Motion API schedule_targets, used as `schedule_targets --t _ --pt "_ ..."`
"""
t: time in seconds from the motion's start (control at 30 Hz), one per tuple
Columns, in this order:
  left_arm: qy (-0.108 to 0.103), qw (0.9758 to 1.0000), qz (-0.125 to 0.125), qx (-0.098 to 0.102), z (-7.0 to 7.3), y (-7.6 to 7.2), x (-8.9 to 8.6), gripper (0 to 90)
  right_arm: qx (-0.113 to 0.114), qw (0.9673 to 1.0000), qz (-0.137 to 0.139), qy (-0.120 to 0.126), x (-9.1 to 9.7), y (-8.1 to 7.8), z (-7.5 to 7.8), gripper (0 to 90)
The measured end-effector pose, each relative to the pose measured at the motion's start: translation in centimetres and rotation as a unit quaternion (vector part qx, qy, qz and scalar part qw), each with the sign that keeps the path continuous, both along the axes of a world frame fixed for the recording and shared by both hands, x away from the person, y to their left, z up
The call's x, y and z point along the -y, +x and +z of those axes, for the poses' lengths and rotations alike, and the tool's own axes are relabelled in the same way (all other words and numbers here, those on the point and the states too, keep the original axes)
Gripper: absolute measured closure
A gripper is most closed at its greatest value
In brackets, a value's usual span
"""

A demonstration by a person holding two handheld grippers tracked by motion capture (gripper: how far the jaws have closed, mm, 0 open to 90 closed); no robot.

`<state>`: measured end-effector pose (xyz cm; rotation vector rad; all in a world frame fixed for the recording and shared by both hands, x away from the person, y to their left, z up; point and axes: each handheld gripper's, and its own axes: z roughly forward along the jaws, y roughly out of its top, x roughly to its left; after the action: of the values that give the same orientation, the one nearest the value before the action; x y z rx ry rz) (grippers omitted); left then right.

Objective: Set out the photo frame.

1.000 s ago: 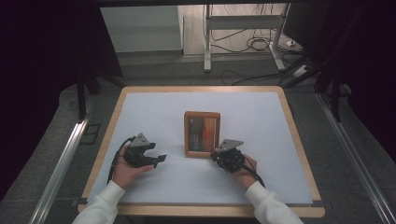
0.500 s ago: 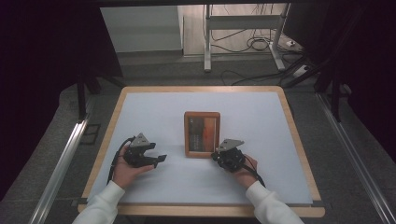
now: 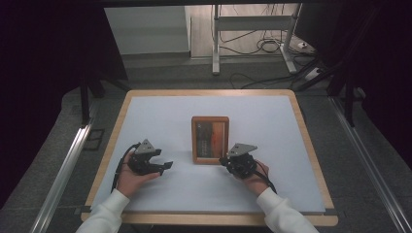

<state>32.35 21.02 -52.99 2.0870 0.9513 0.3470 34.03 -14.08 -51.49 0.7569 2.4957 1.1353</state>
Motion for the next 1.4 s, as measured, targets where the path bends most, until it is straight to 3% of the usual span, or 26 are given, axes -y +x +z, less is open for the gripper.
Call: schedule_targets --t 0.27,0.3,0.37,0.47,0.63,0.97,1.1,1.4 --pt "-0.001 0.9999 0.007 0.008 0.2 -0.4 -0.3 27.1 0.006 0.9998 -0.015 0.014 2.0 -0.2 0.8 86.8" --pt "-0.001 0.9999 0.007 0.009 0.3 -0.5 -0.3 27.1 0.004 0.9996 -0.018 0.02 2.5 -0.4 0.9 83.7" --pt "-0.002 0.9999 0.007 0.011 0.3 -0.5 -0.3 27.1 0.006 0.9993 -0.028 0.024 3.4 -0.8 1.1 63.8" --pt "-0.002 0.9999 0.008 0.011 0.4 -0.5 -0.2 27.1 0.008 0.9981 -0.052 0.033 5.3 -1.5 1.2 45.5" --pt "-0.002 0.9999 0.007 0.009 0.3 -0.6 0.0 27.1 -0.007 0.9946 -0.089 0.054 8.7 -2.2 1.2 32.4" --pt "0.0 0.9999 0.013 0.008 0.3 -1.3 0.3 27.0 0.0 0.987 -0.151 0.054 14.7 -3.4 0.6 24.6" --pt "0.003 0.9998 0.016 0.01 0.3 -1.6 0.4 27.0 -0.002 0.9856 -0.162 0.047 15.3 -3.2 0.1 23.5" --pt "0.001 0.9998 0.017 0.008 0.2 -1.6 0.3 27.0 0.004 0.9864 -0.158 0.045 14.8 -3.0 0.0 23.2"
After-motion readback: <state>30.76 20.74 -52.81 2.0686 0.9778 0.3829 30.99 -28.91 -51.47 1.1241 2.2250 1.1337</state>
